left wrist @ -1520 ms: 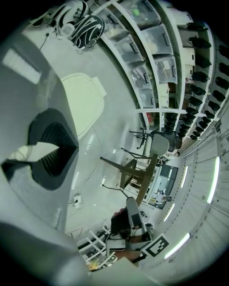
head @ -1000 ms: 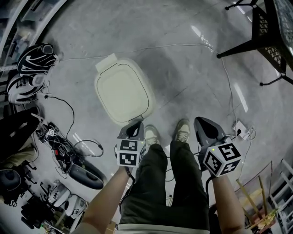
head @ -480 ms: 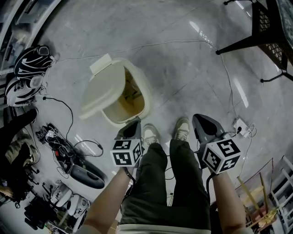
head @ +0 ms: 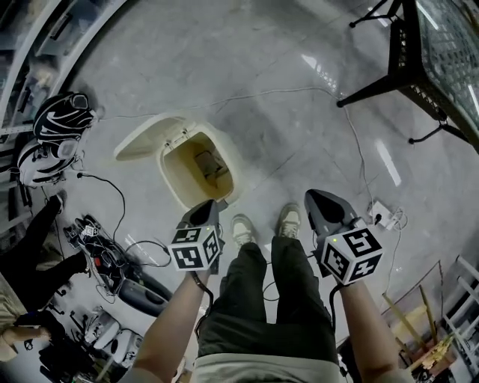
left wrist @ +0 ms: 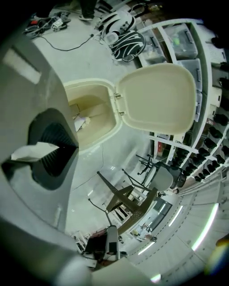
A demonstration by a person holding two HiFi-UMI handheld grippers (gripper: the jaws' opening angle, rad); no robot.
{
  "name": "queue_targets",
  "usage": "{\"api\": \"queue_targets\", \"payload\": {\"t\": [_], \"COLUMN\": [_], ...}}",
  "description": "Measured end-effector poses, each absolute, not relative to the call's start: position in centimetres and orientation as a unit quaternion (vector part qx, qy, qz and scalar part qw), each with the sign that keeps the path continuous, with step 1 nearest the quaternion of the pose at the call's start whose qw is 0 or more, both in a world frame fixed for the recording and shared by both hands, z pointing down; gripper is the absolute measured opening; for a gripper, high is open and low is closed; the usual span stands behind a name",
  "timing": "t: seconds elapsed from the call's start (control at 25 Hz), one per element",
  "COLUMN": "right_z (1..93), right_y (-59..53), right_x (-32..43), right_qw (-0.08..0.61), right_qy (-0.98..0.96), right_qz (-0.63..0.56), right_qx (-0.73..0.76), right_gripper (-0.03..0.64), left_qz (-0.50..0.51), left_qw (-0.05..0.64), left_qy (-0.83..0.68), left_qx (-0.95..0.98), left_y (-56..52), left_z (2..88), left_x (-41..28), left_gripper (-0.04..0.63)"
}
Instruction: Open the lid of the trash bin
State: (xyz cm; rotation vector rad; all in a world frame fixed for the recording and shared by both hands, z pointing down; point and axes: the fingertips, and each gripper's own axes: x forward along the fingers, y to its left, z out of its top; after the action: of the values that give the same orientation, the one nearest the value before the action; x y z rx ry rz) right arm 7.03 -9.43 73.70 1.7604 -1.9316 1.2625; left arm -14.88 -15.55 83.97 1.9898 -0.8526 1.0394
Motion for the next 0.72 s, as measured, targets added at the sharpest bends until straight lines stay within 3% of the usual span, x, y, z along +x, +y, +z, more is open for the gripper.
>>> {"api": "queue_targets", "payload": {"t": [0.36, 0.72], "right_z": [61.4, 46.8], "right_y": [-10.7, -11.8], "right_x": [8.7, 11.5], "right_qw": [0.095, 0.075], "right_qy": [-0.674, -0.69], "right_qz": [0.395, 0.321], "right_qx": [0.617, 0.644], "right_gripper": [0.003, 0.003], "left_qz": [0.349, 0.254], "left_qw": [0.282, 0.151], "left_qy": [-0.335, -0.31], "left_qx": [0.828, 0.904], "left_y": [-20.8, -23.5], "left_z": [68.4, 47.6], "left_x": [-10.8, -4.7], "left_gripper": [0.002, 0.002]}}
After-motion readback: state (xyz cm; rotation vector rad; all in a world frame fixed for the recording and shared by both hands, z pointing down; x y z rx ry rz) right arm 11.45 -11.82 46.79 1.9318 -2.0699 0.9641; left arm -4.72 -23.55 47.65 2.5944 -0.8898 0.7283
